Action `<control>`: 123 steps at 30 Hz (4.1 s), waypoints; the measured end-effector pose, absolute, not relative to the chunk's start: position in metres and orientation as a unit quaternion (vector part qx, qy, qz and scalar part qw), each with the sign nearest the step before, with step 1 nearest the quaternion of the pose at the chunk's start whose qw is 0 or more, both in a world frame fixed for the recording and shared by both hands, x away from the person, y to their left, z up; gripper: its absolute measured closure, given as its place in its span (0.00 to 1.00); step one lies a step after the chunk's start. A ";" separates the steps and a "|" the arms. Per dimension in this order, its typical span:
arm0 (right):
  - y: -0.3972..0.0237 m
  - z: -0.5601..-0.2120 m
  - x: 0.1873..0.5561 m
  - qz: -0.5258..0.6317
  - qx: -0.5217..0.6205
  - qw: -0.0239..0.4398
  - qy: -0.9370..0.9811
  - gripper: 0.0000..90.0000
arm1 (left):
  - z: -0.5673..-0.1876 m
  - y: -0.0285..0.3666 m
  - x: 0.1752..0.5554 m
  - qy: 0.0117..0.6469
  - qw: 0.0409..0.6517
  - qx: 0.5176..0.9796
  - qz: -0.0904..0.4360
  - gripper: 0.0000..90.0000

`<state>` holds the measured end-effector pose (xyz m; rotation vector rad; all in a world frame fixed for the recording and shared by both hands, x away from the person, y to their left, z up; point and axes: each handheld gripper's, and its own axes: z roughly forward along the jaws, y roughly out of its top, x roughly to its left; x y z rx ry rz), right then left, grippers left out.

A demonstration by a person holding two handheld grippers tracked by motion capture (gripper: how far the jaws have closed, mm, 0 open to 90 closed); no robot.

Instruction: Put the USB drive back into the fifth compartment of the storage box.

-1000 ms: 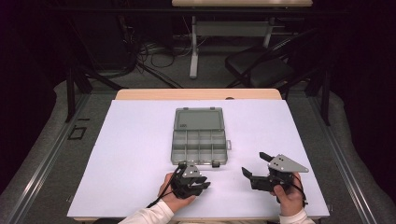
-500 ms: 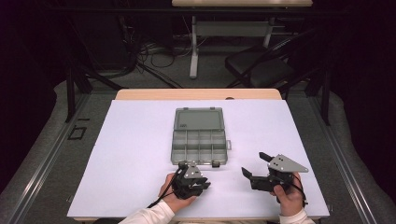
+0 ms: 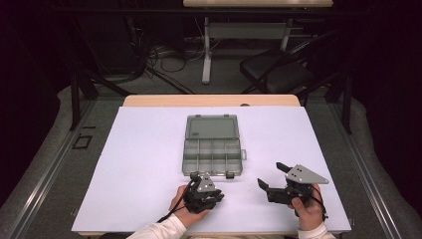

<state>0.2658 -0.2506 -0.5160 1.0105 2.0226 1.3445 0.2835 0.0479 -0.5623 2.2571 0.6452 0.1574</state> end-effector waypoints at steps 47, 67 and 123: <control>-0.251 -0.516 0.266 0.492 0.372 0.249 0.747 0.16 | -0.552 0.057 0.288 0.266 0.401 0.875 0.053 0.88; -0.251 -0.516 0.266 0.492 0.372 0.249 0.747 0.16 | -0.537 0.076 0.296 0.293 0.429 0.852 0.060 0.88; -0.249 -0.517 0.267 0.487 0.370 0.249 0.751 0.16 | -0.506 0.123 0.324 0.362 0.459 0.805 0.097 0.88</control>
